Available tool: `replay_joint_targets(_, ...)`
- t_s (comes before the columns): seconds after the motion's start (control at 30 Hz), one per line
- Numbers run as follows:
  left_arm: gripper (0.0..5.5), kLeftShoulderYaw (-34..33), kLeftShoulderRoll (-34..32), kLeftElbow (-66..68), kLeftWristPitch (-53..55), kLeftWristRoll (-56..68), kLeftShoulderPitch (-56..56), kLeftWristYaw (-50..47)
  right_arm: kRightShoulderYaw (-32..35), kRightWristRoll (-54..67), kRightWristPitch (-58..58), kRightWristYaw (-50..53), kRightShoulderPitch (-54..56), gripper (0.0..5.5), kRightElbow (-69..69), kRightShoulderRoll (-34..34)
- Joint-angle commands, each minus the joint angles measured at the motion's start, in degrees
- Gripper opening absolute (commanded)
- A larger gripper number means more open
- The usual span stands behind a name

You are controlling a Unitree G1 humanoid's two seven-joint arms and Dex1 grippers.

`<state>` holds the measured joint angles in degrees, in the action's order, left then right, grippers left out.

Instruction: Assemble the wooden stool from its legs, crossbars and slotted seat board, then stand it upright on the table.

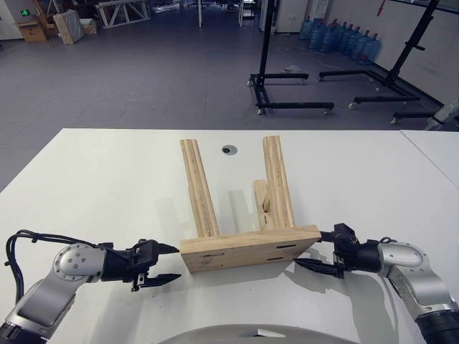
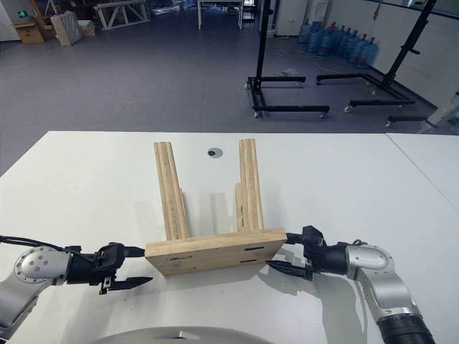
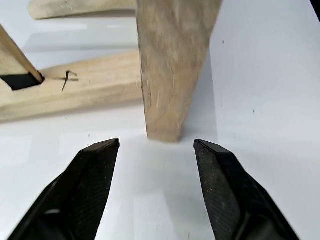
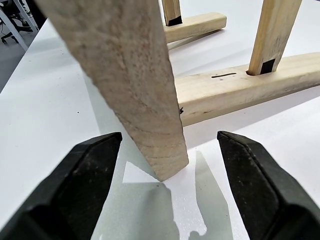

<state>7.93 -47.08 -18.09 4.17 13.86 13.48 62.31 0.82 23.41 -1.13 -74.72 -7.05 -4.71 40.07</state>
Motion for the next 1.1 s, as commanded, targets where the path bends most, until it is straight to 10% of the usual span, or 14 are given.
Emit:
replay_joint_targets(0.03,2.73,0.8,0.7,-3.6,2.5,2.2,0.8,-0.1,-0.6,-0.9,-0.7,0.3,0.9,3.53,1.1,0.8)
replay_joint_targets(0.5,2.0,2.4,4.8,0.5,2.7,-0.3,-2.8,-4.2,-2.7,-1.5,-0.4,-0.2,3.5,3.53,0.9,-0.6)
replay_joint_targets(1.1,1.32,1.5,2.9,4.5,7.4,13.0,-11.1,13.3,-4.5,4.4,-7.9,-7.2,5.5,1.66,7.9,1.9)
